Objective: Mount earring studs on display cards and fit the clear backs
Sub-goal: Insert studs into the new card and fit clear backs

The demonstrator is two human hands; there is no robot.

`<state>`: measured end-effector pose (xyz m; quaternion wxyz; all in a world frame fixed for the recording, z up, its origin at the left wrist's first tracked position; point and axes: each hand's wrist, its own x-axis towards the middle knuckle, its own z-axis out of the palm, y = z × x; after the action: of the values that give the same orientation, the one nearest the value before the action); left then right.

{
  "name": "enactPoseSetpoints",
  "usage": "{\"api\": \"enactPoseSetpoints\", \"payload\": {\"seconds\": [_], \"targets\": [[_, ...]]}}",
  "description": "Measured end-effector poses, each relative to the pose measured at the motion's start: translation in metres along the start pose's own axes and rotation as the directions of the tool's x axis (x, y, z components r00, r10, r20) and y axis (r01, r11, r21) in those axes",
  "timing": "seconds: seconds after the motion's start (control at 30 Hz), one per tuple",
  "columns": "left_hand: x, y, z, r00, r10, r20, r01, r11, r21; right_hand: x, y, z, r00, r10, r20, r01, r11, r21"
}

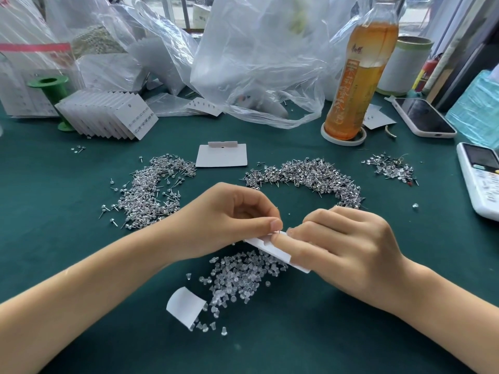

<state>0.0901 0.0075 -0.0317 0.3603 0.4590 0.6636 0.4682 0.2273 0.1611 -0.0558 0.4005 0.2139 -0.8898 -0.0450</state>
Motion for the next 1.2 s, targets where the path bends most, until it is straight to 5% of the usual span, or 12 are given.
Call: {"api": "enactPoseSetpoints", "payload": {"seconds": [0.53,0.97,1.2], "targets": [[-0.0013,0.0028,-0.0007,0.995,0.074,0.072,-0.085,0.983,0.166,-0.0013,-0.0017,0.0019,0.998,-0.055,-0.015,0.054,0.997,-0.061],[-0.0015,0.003,-0.0058,0.997,0.042,0.062,-0.045,0.998,0.048,0.0024,-0.0029,-0.0002,0.998,-0.033,-0.059,0.031,0.999,-0.035],[-0.0002,0.0058,-0.0049,0.995,0.043,0.09,-0.054,0.992,0.117,0.0018,-0.0037,0.0008,0.997,-0.065,-0.039,0.061,0.995,-0.08]]}}
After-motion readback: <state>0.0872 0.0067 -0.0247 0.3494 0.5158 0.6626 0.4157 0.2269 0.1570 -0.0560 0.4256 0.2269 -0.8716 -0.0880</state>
